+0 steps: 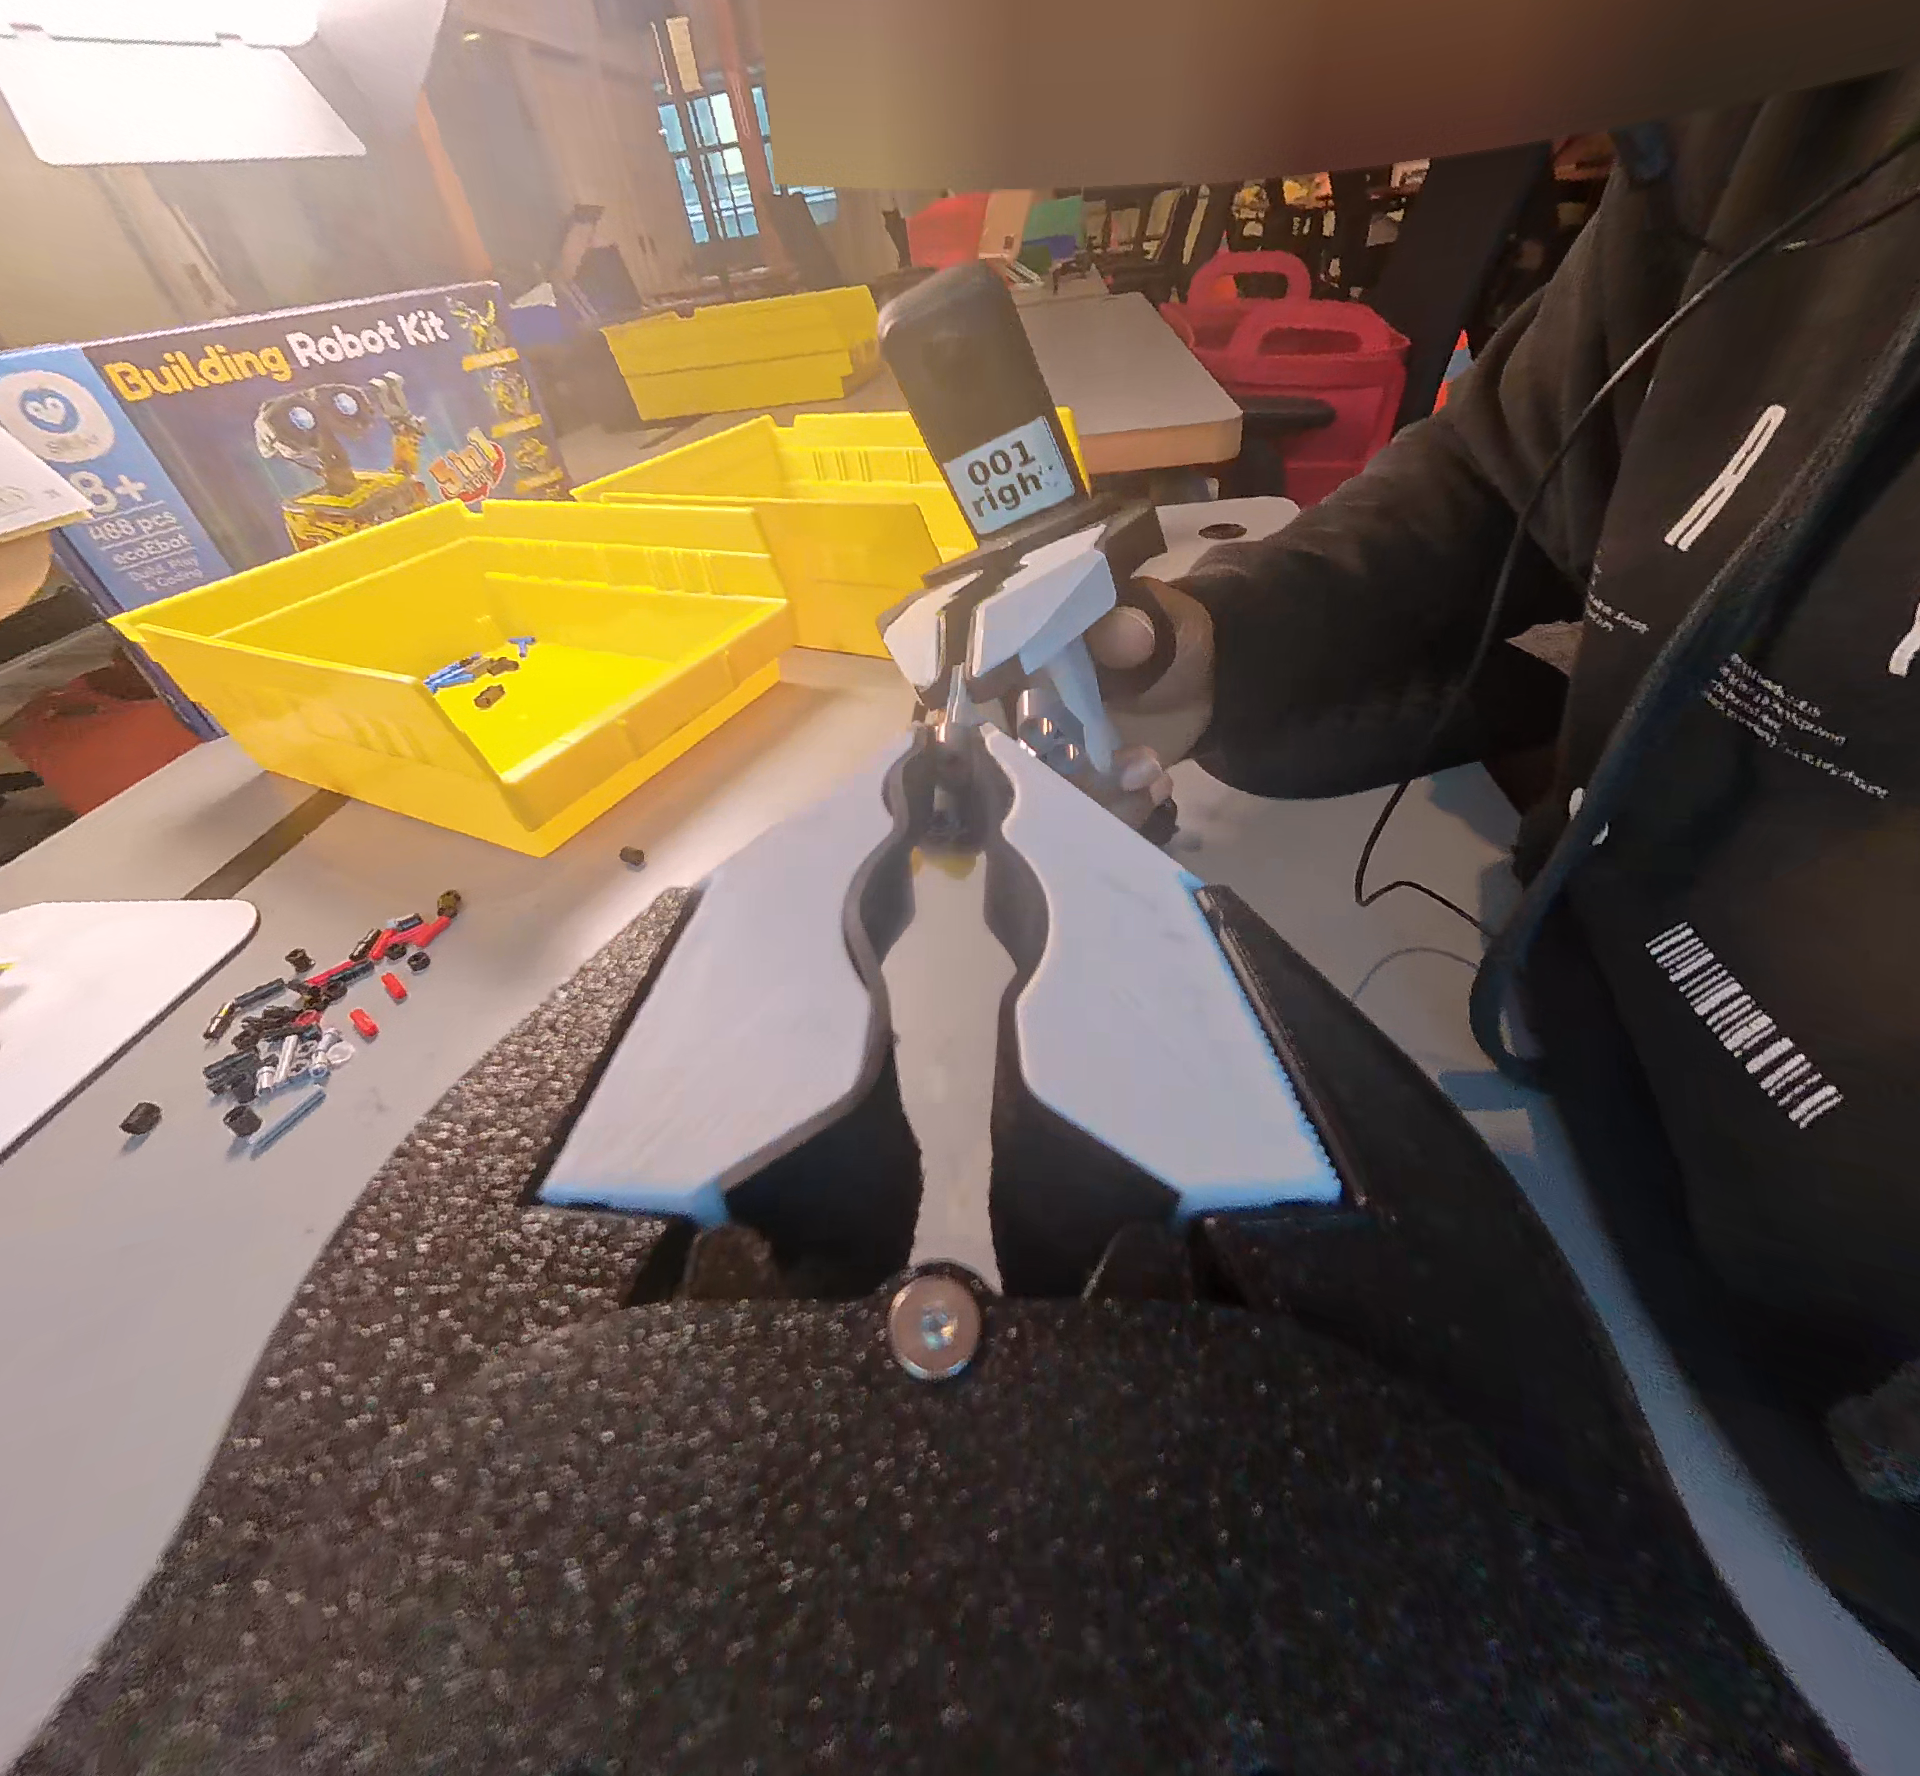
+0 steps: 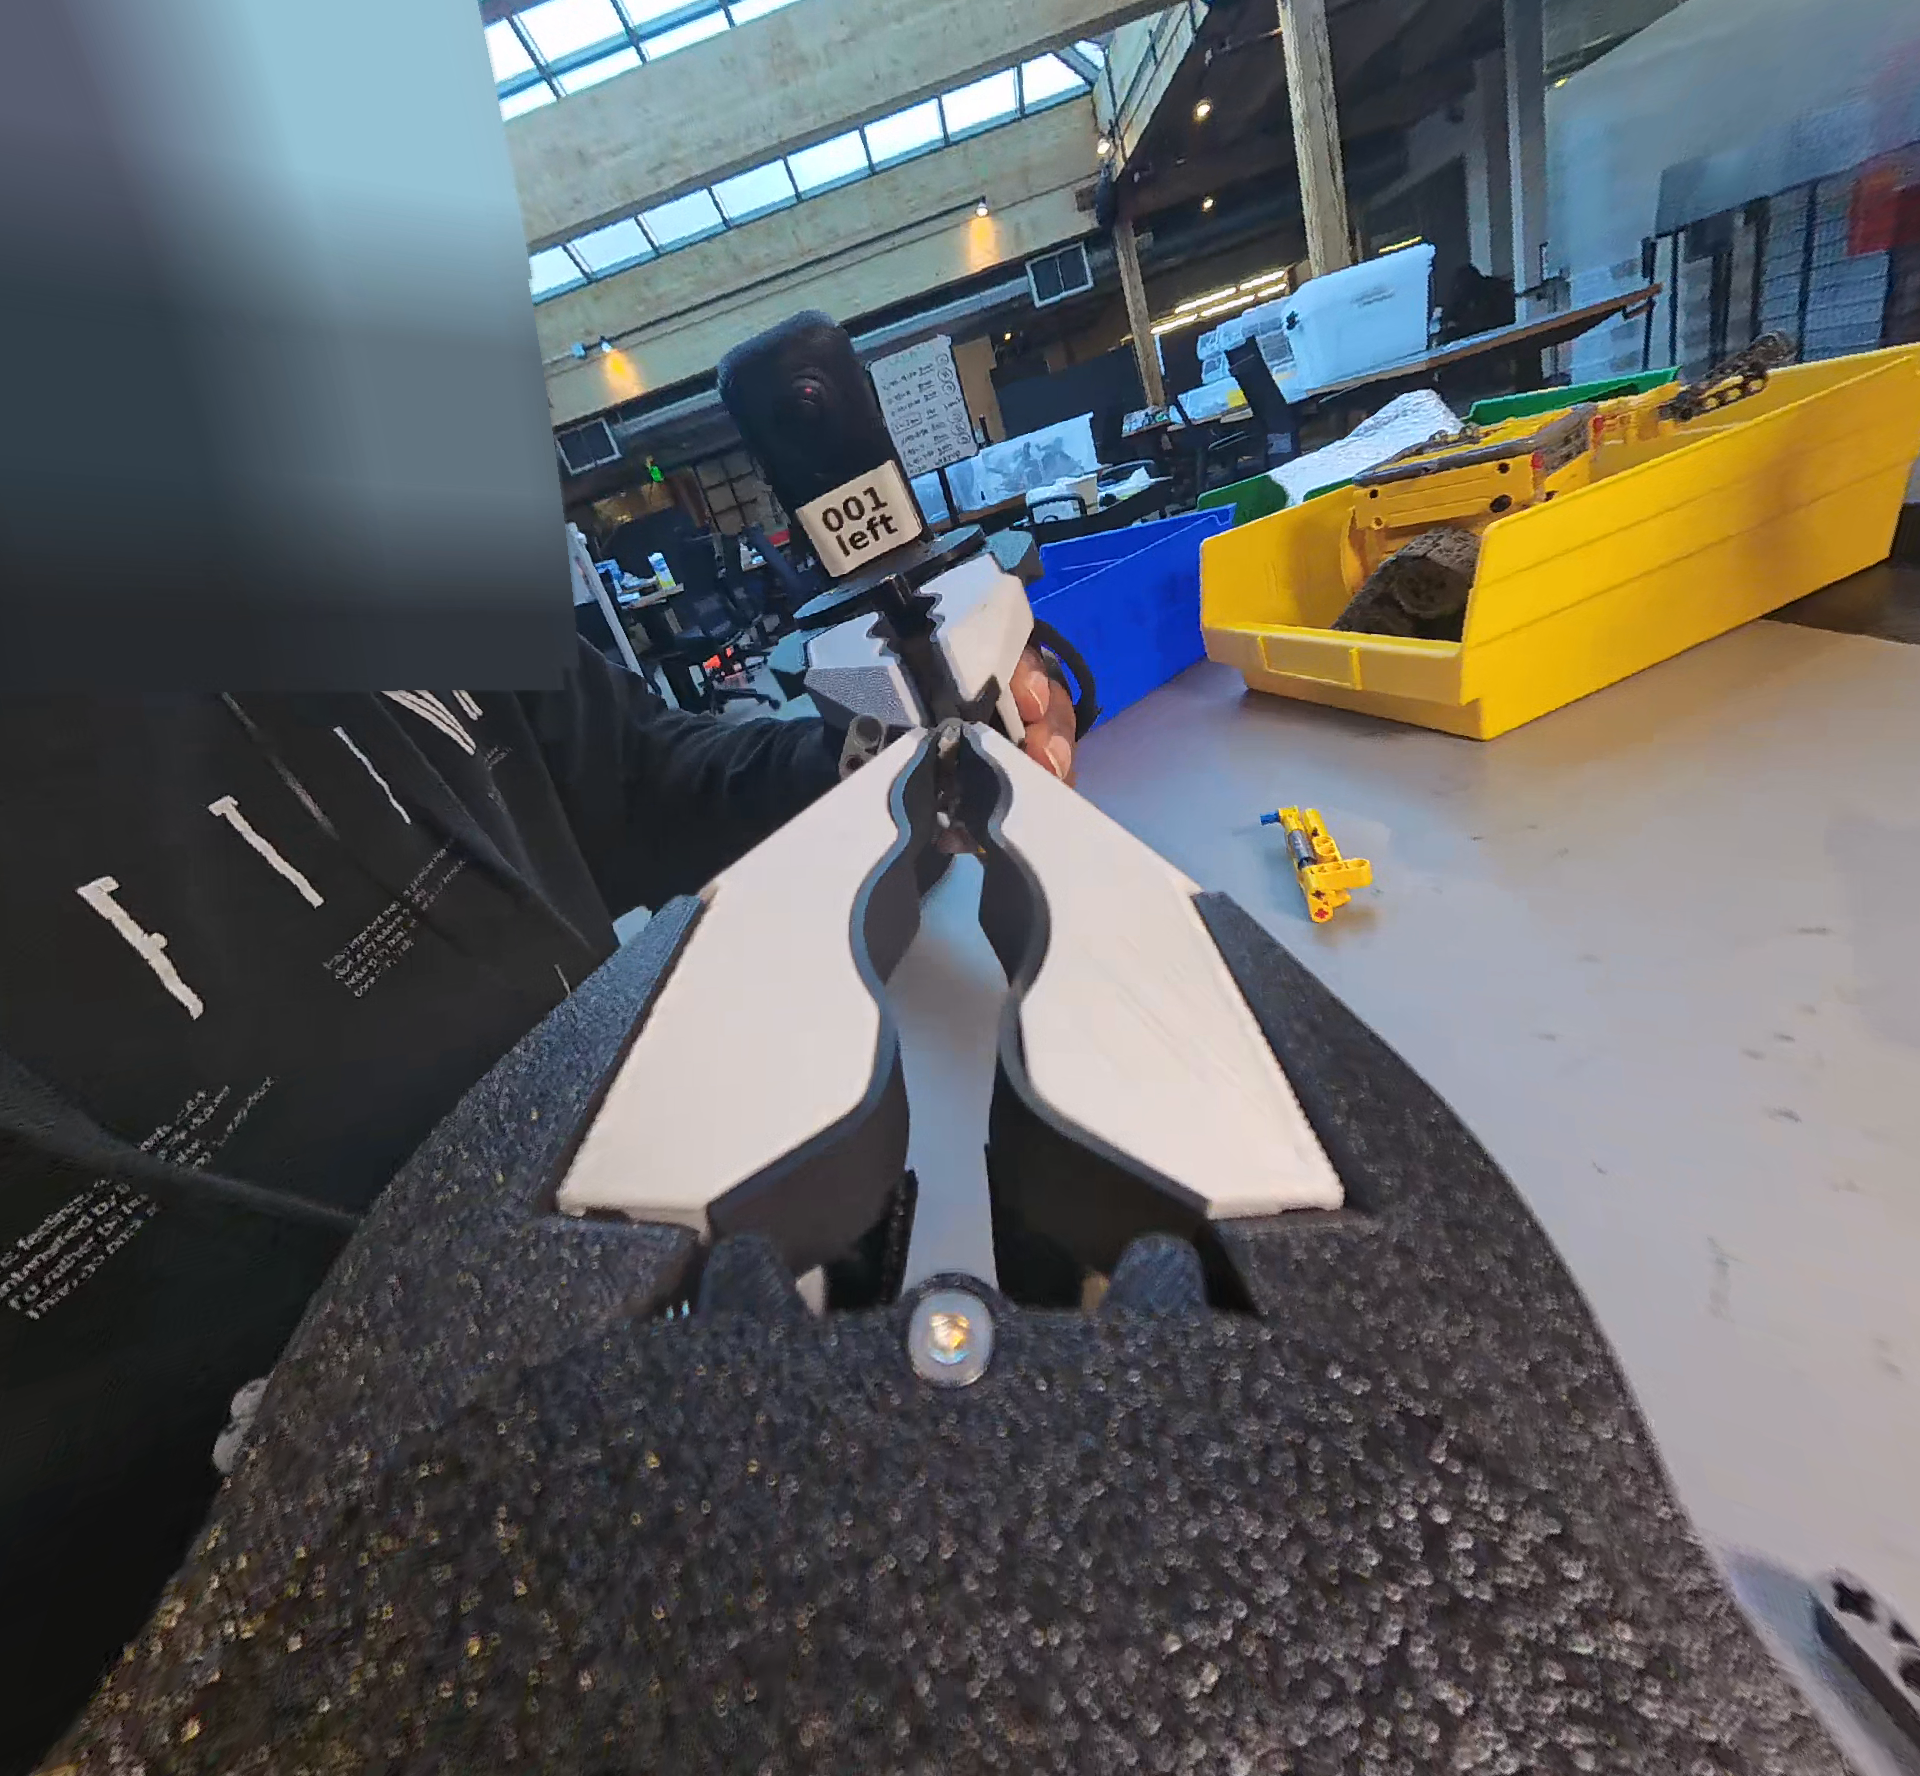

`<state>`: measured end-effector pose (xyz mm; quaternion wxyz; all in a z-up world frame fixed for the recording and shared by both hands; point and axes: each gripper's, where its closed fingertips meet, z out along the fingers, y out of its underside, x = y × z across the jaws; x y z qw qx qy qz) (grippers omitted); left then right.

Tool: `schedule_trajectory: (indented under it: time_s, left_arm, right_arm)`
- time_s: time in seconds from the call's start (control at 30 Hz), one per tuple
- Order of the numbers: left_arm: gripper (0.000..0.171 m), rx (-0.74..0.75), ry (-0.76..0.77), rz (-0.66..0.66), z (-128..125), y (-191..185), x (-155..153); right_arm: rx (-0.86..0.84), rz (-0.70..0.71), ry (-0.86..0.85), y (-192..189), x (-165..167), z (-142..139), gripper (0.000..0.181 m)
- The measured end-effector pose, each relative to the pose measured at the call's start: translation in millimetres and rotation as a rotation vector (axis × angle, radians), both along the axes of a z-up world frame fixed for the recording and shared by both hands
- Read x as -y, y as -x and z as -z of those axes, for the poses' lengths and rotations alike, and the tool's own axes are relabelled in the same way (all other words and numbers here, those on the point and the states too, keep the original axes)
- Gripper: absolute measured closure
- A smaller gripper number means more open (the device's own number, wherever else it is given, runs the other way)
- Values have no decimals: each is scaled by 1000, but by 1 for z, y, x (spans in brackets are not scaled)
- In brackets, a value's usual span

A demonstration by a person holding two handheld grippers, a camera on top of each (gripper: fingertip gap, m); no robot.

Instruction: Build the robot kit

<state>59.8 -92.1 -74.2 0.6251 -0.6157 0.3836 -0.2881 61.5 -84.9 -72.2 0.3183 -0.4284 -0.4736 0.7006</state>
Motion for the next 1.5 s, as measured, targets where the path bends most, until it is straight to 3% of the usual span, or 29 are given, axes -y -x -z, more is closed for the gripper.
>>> schedule_trajectory:
  time_s: [0.2,1.27,1.37,1.43,1.5]
  left_arm:
    - [168,21,-29,-9,-8,1,0]
    - [169,-44,-58,-7,-6,-3,3]
    - [166,-38,-45,-10,-7,-2,2]
    - [156,-40,-53,-24,-9,0,1]
    - [160,-59,-54,-21,-9,0,2]
  right_arm:
    - [-54,30,134,4,0,-9,178]
    - [-62,12,120,5,6,-6,179]
    - [-58,21,95,6,4,-6,179]
    - [-76,8,95,6,3,-11,179]
    - [-91,6,65,5,5,-13,179]
